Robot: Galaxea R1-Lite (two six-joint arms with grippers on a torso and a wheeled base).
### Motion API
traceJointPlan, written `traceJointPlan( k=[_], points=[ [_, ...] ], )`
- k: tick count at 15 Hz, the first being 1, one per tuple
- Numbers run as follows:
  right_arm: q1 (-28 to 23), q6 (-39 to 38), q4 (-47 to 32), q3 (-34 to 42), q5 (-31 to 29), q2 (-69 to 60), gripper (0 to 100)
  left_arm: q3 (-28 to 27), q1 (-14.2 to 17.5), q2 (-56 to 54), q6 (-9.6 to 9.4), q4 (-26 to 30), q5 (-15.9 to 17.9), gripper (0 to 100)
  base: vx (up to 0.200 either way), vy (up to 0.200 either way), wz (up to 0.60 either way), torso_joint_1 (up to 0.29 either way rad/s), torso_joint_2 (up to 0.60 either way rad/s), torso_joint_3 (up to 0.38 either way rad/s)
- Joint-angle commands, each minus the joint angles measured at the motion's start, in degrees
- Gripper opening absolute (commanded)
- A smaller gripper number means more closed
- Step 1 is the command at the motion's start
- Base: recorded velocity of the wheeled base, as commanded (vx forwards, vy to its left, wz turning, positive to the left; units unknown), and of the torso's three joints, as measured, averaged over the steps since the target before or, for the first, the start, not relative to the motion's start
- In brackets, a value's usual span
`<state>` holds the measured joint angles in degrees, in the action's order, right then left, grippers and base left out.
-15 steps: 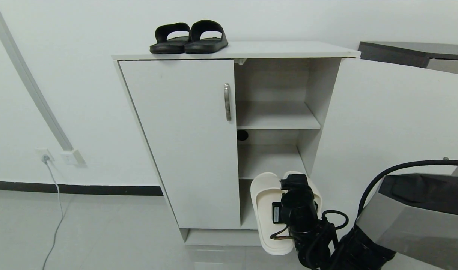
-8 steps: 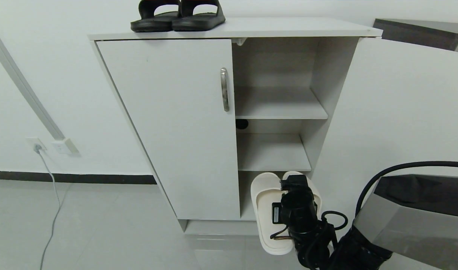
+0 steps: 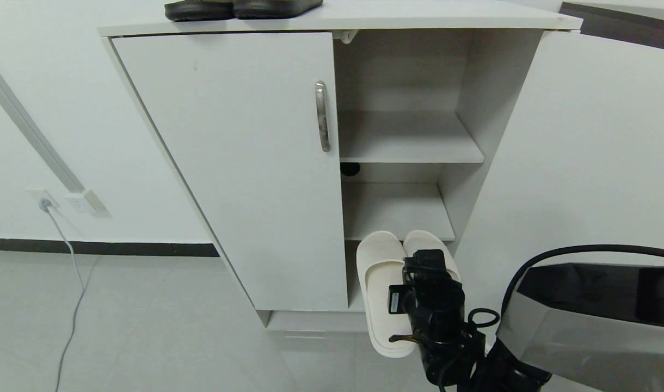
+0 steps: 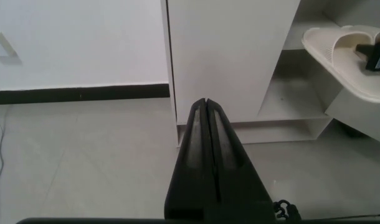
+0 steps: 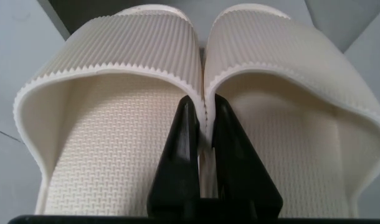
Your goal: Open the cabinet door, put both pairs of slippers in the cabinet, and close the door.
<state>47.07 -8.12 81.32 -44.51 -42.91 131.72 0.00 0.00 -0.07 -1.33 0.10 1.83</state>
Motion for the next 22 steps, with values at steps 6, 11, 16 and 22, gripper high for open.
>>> traceJointPlan(
  k=[6,11,16,22],
  points=[
    [-0.40,1.18,1.56,0.30,0.02,2.40,0,0.00,0.00,0.07,0.01,-0.01,0.02,0,0.000,0.000,0.00,0.000,0.00,0.000],
    [-0.57,1.35,1.56,0.04,0.11,2.40,0,0.00,0.00,0.07,0.10,-0.01,0.02,0,0.040,0.000,0.00,0.000,0.00,0.000],
    [-0.57,1.35,1.56,-0.14,0.11,2.05,0,0.00,0.00,0.07,0.01,-0.01,0.02,0,0.200,0.000,0.00,0.002,0.01,0.000],
    [-1.36,1.53,-0.99,-4.01,0.81,2.75,0,0.00,0.00,0.07,0.10,-0.01,-0.07,0,0.100,0.000,0.00,0.003,0.00,0.003]
  ],
)
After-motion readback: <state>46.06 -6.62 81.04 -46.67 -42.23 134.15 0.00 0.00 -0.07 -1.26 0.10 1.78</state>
